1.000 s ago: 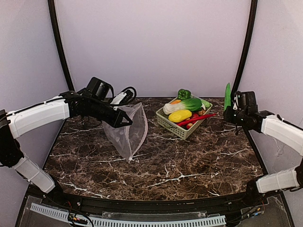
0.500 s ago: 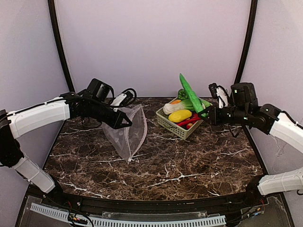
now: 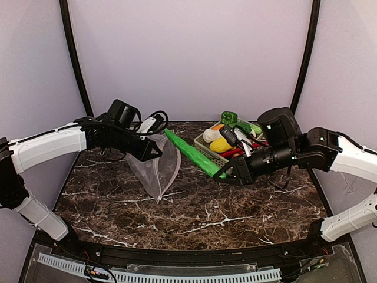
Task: Place the food in the zip-top bag and seal the zipper
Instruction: Place the fake vegetable in the zipper food storage bag.
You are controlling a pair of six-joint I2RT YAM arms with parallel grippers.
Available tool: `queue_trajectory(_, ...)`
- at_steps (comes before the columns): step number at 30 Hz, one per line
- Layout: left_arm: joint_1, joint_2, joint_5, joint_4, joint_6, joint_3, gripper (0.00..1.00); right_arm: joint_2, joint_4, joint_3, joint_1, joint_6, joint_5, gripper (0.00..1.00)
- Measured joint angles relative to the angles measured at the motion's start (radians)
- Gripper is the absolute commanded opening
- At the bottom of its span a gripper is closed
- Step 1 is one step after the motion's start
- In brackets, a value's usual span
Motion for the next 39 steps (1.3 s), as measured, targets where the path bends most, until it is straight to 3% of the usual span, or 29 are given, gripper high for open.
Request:
queue_trajectory(12, 0.016, -0.003, -0.015, 0.019, -0.004, -0.019, 0.01, -0.049, -0.035, -0.019, 0.048, 0.091, -0.013, 0.15)
queue_trajectory(29, 0.016, -0.008, 0.008, 0.052, -0.008, -0.03, 0.01, 0.095, -0.088, -0.008, 0.058, 0.179, 0.03, 0.18)
queue_trajectory(39, 0.016, -0.01, 0.121, 0.078, -0.008, -0.032, 0.01, 0.202, -0.084, 0.127, 0.052, 0.199, 0.089, 0.18)
